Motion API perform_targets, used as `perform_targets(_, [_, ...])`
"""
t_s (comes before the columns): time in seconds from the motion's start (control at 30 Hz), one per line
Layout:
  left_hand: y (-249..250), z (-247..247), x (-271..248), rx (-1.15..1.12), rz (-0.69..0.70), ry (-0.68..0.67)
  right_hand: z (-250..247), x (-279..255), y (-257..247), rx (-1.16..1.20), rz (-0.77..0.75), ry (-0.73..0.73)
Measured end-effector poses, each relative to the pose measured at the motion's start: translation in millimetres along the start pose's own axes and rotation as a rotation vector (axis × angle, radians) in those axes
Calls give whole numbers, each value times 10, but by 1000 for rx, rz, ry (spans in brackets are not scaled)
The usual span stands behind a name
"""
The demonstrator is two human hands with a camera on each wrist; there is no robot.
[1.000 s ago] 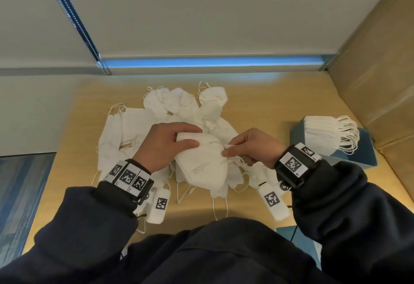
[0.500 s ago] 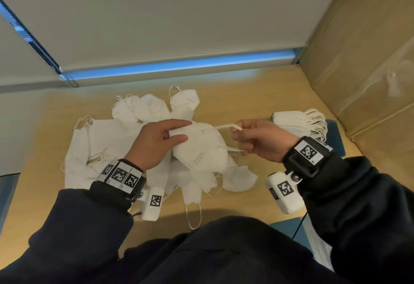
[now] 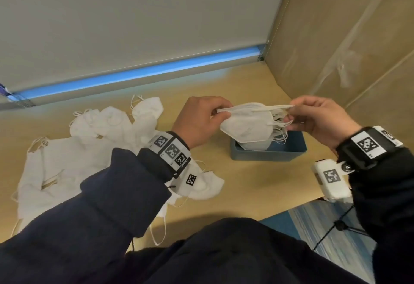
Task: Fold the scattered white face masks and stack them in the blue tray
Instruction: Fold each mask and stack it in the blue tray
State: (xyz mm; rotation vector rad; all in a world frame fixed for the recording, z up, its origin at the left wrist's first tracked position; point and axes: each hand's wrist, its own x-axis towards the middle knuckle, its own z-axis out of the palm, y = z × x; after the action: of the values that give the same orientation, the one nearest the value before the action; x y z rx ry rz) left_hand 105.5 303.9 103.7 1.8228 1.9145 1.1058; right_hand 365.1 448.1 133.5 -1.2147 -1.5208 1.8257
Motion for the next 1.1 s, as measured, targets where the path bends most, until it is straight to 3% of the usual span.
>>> perform_targets(0.13, [-51,654,68,40,-10,-143,-255,67,287,-228,-14,117])
perform_targets(0.27, [-145,1034,68,218,21,-253,-493,138,531,-519,-34,169])
perform_targets(0.37, [-176,1114,129,385,31,-243,-581,174,674,-702,-52,150])
perform_targets(0.47, [-185,1110,172,407,-11,-196,-568,220,758,-753,-75,148])
perform_targets(0.57, [-183,1087,163,404,-46,-208,-553,298,792,-688,-78,211])
perform_targets(0.77, [-225,743,-134,141,-145,-52,-292,277,609,-198,-129,361])
perform_targets(0.93, [-465,10,-779,-11,-372,71,476,153,428,-124,-168,108])
perform_targets(1.1, [-915,-978,-1599,105,-664,29,1523,95,508,-247,-158,-273])
